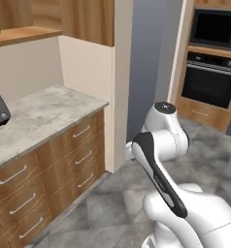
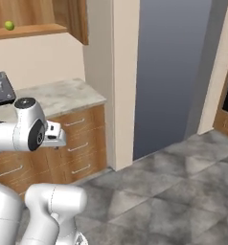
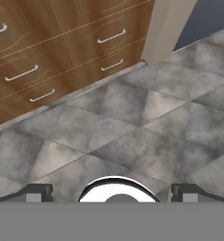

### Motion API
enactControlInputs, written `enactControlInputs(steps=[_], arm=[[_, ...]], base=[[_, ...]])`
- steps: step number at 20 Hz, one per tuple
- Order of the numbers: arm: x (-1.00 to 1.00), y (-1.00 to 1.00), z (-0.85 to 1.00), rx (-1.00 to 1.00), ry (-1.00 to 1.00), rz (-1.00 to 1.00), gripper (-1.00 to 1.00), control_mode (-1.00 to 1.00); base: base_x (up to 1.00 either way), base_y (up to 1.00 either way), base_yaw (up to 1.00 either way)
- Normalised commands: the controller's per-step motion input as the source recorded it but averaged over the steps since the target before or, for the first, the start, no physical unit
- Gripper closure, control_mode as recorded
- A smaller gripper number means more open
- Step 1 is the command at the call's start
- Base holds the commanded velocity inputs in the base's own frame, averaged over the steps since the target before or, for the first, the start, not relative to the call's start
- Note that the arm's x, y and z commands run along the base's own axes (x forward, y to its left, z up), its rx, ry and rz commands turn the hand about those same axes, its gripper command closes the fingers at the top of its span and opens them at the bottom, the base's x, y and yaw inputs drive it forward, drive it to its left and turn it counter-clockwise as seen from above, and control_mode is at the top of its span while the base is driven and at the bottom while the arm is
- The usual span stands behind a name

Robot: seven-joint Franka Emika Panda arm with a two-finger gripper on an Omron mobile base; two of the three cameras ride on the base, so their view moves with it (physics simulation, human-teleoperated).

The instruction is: Pick the pears from the cabinet and place them in one bowl. Pick the potato from the sink and place it in the other bowl.

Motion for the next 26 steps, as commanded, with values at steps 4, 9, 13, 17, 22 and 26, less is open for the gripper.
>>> enactControlInputs(steps=[4, 9, 13, 17, 22, 26], arm=[[0.00, 0.00, 0.00, 0.00, 0.00, 0.00, -1.00, 1.00], [0.00, 0.00, 0.00, 0.00, 0.00, 0.00, -1.00, 1.00], [0.00, 0.00, 0.00, 0.00, 0.00, 0.00, -1.00, 1.00], [0.00, 0.00, 0.00, 0.00, 0.00, 0.00, -1.00, 1.00], [0.00, 0.00, 0.00, 0.00, 0.00, 0.00, -1.00, 1.00], [0.00, 0.00, 0.00, 0.00, 0.00, 0.00, -1.00, 1.00]], base=[[0.55, -0.05, 0.36], [0.30, -0.05, 0.46], [0.51, -0.14, 0.37], [0.64, -0.25, 0.10], [0.74, 0.05, -0.01], [0.83, -0.09, 0.02]])
